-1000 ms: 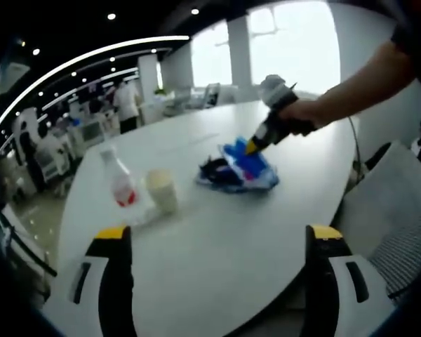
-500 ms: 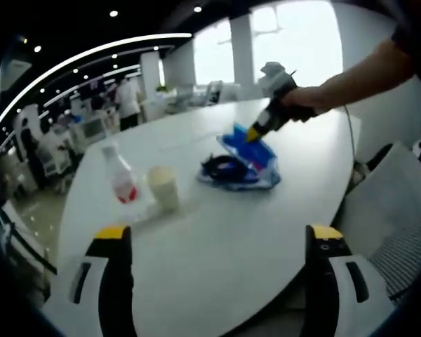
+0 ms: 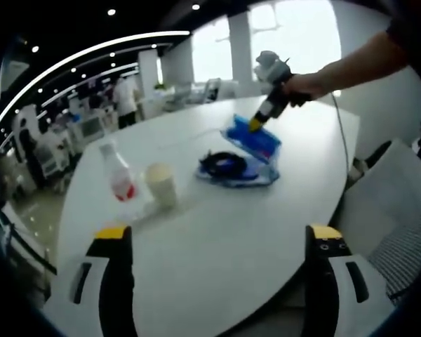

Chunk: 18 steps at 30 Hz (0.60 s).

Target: Arrange the tabletop items into an orderly group along one side of the table until the central work area is clear of visible clutter.

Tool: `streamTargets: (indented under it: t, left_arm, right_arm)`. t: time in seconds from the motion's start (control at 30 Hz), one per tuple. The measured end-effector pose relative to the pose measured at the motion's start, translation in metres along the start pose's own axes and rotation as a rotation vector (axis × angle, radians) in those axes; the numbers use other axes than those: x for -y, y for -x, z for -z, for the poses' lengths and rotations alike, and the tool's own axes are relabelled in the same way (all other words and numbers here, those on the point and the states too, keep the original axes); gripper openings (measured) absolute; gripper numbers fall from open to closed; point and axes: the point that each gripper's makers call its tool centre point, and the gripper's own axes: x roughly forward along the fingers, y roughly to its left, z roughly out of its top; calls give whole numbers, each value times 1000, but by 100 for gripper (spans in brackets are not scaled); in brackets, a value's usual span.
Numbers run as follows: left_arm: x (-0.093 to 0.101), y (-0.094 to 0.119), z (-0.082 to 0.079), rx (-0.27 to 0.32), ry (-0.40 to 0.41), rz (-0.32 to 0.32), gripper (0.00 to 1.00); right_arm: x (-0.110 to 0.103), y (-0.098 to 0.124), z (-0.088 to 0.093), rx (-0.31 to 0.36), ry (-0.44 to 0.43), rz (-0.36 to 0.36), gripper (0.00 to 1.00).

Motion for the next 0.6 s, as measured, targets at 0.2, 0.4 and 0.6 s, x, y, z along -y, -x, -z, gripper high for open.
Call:
streamTargets:
  t: [0.2,0.4,0.6]
  left_arm:
    - [1,-1,2,-10,4,6,99]
    - [1,-1,3,-17,1,8,98]
    - [0,-2,4,-19,6,5,98]
  right_arm:
    - [12,4,1,-31,138,12,0]
    - [19,7,0,-56,236,21,0]
    - [25,9,-2,-84,386,30,0]
